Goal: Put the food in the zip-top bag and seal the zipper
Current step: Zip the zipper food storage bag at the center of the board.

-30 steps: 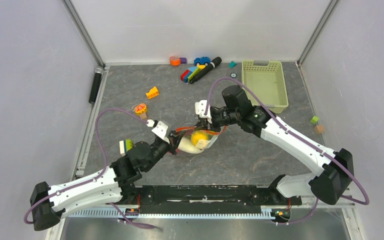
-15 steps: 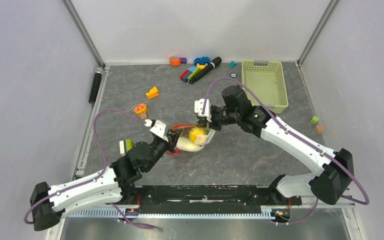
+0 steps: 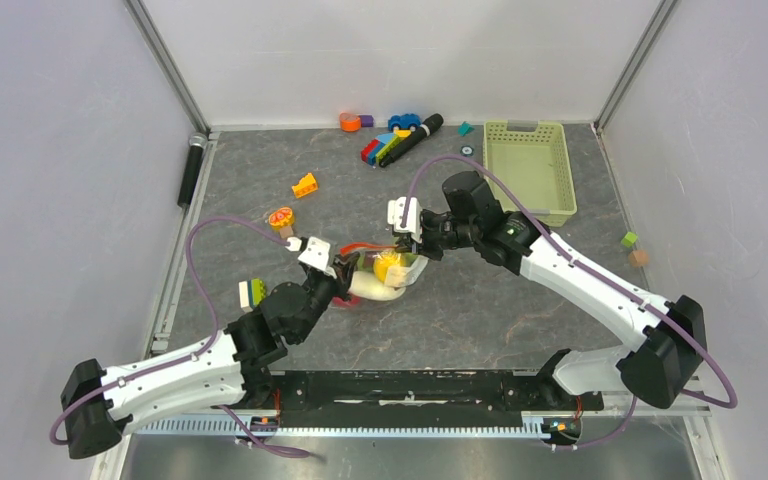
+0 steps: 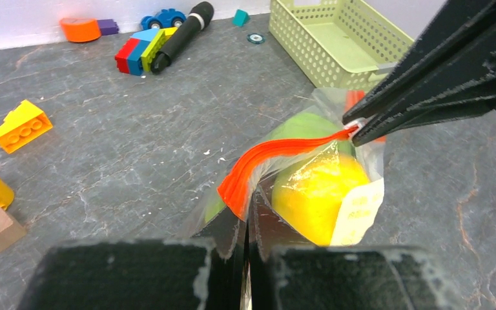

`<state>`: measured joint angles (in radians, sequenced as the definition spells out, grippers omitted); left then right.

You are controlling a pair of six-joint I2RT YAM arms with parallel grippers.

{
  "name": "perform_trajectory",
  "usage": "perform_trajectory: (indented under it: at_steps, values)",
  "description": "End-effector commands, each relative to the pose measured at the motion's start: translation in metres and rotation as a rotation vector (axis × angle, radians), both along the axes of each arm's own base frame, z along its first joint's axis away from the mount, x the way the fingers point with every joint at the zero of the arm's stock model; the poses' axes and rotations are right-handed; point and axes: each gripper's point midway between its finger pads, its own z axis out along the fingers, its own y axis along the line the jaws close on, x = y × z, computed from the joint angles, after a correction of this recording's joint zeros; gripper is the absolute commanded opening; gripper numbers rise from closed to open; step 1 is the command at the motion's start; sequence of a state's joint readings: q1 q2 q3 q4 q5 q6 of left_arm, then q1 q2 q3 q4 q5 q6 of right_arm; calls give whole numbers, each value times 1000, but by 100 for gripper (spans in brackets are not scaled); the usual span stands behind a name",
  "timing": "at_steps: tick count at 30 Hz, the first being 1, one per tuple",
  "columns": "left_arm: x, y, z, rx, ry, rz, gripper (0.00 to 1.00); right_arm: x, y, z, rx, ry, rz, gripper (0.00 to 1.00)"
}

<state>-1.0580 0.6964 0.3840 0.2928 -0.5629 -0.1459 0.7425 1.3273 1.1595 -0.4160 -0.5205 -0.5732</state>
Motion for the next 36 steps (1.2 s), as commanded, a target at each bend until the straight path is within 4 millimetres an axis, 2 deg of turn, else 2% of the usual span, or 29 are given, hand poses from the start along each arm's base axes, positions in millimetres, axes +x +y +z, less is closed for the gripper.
perform_trajectory:
  at_steps: [1, 10, 15, 23, 29, 36]
  values:
    - [21, 38, -6, -22, 27, 246, 2, 17, -7, 14, -9, -53, -66, 0]
    - [28, 45, -19, -22, 86, 310, 2, 18, -6, 14, -7, -49, -64, 0]
    - [31, 48, -14, -21, 89, 340, 2, 16, -6, 14, -6, -49, -61, 0]
    - [33, 61, -24, -18, 124, 417, 2, 17, -6, 14, -4, -43, -62, 0]
    - [36, 63, -20, -24, 121, 429, 2, 16, -7, 15, -4, -48, -63, 0]
    - [39, 71, -32, -8, 161, 486, 2, 16, -8, 15, -5, -54, -66, 0]
